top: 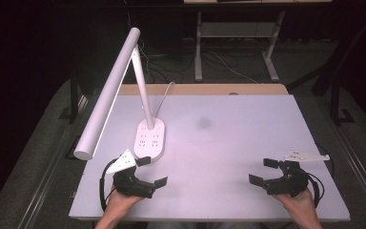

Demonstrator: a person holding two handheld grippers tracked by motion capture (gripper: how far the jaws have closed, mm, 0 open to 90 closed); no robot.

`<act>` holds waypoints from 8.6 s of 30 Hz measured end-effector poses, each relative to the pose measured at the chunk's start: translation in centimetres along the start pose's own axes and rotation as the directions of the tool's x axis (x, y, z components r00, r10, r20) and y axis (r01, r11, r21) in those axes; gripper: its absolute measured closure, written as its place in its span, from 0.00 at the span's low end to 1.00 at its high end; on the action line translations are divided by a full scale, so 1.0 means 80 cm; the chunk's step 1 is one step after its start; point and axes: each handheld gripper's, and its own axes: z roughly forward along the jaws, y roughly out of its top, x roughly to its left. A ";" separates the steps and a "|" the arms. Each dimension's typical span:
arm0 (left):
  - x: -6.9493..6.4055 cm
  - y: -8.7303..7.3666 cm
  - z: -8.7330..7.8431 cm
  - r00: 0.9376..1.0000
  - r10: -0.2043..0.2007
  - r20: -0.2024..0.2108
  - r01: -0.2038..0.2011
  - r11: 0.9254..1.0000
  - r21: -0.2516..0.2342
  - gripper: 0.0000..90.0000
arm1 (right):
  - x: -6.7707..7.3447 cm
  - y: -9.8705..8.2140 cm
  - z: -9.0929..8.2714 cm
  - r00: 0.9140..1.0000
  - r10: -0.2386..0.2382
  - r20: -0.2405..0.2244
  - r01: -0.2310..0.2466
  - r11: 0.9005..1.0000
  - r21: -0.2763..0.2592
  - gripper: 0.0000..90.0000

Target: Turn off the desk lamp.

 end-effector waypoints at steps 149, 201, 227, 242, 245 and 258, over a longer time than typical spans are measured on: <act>0.001 -0.003 -0.004 0.999 -0.007 0.049 0.007 1.000 -0.005 0.00 | 0.064 0.188 0.265 0.960 -0.158 -0.231 0.211 0.951 0.227 0.34; 0.006 -0.002 -0.008 0.998 -0.013 0.064 0.014 1.000 -0.017 0.00 | 0.035 0.188 0.417 0.979 -0.003 -0.202 0.055 0.967 0.250 1.00; 0.008 -0.002 -0.007 0.998 -0.017 0.060 0.018 1.000 -0.009 0.00 | 0.043 0.186 0.423 0.980 -0.031 -0.198 0.081 0.966 0.246 1.00; 0.009 -0.002 -0.008 0.998 -0.019 0.057 0.020 1.000 -0.012 0.00 | 0.045 0.183 0.423 0.982 -0.043 -0.185 0.087 0.968 0.236 1.00; 0.009 -0.002 -0.008 0.998 -0.018 0.056 0.018 1.000 -0.011 0.00 | 0.044 0.182 0.423 0.983 -0.034 -0.183 0.077 0.969 0.233 1.00; 0.008 -0.002 -0.008 0.998 -0.017 0.059 0.018 1.000 -0.014 0.00 | 0.050 0.181 0.425 0.982 -0.030 -0.188 0.073 0.971 0.226 1.00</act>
